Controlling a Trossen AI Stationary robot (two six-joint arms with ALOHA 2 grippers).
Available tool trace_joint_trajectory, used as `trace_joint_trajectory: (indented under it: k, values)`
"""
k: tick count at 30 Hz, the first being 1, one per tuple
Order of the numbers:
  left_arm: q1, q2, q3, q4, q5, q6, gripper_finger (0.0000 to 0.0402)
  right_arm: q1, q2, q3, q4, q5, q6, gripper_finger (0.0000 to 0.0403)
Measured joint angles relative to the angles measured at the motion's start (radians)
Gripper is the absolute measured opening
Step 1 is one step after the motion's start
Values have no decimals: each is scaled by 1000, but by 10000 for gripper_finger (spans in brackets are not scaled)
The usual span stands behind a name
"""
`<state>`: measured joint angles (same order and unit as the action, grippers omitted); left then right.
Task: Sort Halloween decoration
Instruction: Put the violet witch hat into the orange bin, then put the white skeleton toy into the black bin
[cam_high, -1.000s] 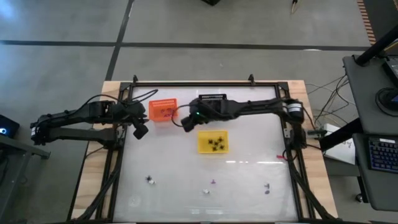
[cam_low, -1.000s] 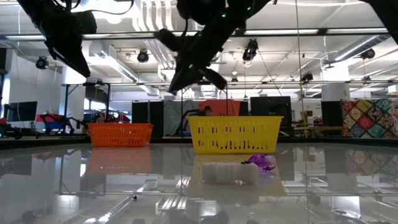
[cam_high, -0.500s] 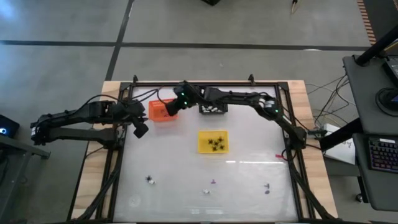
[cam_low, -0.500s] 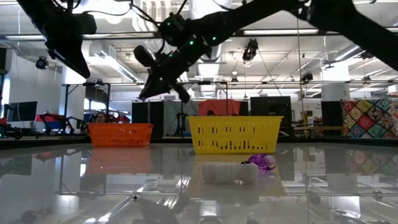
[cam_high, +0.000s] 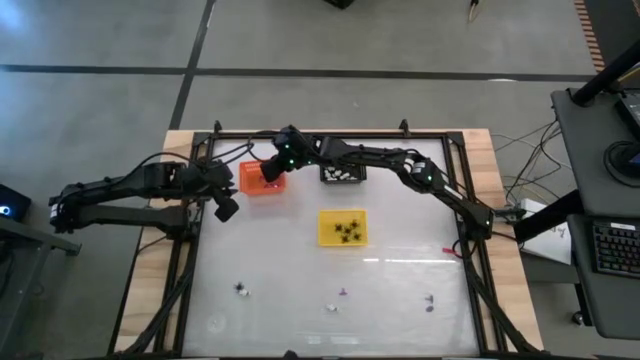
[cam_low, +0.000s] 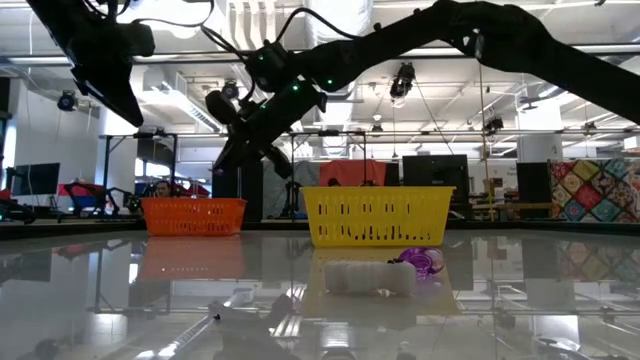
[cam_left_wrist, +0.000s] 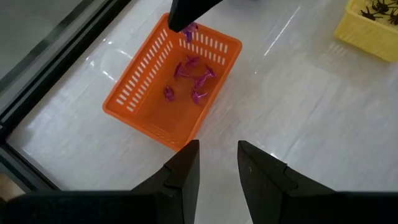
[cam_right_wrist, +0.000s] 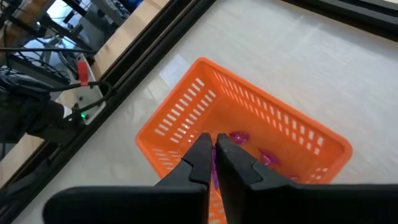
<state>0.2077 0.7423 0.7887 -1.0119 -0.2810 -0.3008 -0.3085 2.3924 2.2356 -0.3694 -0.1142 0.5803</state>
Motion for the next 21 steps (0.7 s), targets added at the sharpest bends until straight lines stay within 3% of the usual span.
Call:
trace_joint_trajectory:
  k: [4, 13, 16, 21]
  values:
    - [0, 9, 0, 2, 0, 15, 91, -4, 0, 0, 0, 1, -6, 25]
    - [0, 61, 0, 42, 1, 54, 91, -15, -16, -3, -53, 1, -19, 100]
    - [0, 80, 0, 34, 30, 47, 91, -25, -53, 22, -206, -9, -29, 112]
    - [-3, 96, 0, 31, 165, 52, 91, -33, -125, 91, -576, -14, -149, 118]
